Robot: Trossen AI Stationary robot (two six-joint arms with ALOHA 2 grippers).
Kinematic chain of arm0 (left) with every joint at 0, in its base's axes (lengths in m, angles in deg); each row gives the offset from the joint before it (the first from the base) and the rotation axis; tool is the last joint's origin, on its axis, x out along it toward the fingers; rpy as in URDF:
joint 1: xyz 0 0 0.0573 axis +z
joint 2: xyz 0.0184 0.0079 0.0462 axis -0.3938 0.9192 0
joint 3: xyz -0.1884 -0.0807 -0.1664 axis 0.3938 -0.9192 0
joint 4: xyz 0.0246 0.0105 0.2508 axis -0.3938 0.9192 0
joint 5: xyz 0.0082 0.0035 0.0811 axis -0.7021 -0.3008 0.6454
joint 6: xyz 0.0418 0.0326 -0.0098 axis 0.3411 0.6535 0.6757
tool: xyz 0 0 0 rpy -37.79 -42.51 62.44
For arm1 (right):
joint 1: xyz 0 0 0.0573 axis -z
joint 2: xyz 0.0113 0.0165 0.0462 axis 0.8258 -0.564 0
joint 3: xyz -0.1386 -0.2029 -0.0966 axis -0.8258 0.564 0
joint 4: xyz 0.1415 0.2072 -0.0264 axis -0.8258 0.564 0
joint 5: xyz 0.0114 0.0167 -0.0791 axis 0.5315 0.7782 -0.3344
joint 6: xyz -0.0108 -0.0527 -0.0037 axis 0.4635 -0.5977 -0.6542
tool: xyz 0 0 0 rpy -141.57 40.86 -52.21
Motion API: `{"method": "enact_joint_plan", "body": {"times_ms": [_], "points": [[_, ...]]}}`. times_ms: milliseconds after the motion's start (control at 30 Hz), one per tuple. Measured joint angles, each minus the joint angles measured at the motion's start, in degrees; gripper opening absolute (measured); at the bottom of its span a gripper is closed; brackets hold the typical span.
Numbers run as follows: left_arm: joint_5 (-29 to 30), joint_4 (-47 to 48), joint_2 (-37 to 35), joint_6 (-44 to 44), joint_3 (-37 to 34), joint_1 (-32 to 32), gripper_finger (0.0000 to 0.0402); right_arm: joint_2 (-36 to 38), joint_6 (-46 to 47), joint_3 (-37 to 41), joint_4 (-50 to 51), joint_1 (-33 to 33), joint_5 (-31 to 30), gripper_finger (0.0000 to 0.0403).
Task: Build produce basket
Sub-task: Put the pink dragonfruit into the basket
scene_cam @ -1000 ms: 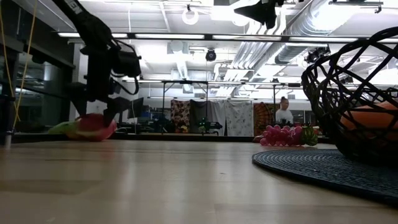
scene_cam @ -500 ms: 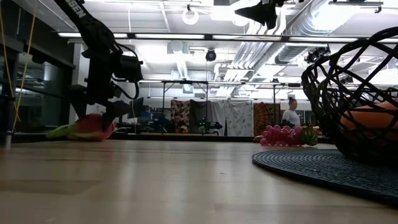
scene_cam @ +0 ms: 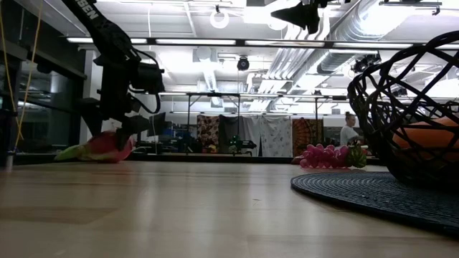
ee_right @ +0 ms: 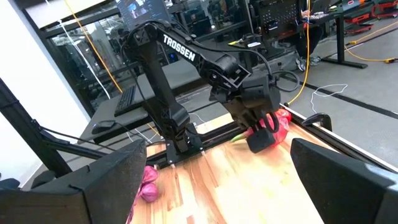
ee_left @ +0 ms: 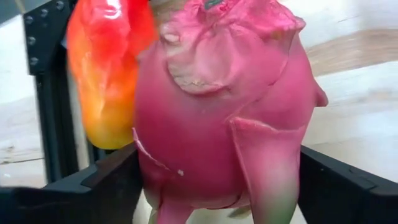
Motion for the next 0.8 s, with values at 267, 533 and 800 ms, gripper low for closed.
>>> {"method": "enact_joint_plan", "body": {"times_ms": [267, 533, 800], "points": [[-1.8, -0.7, -10.9, -1.7, -0.1, -4.9, 0.0297, 0.0, 0.0, 0.0, 0.0, 0.0, 0.0, 0.0387], [-1.8, -17.5, -30.8, -1.8, -0.1, -20.0, 0.0297, 0.0, 0.0, 0.0, 0.0, 0.0, -0.5, 0.0387], [-6.0, -37.8, -39.8, 5.8, 0.0, -37.9, 0.0296, 0.0, 3.1, 0.0, 0.0, 0.0, -0.2, 0.0387]]}}
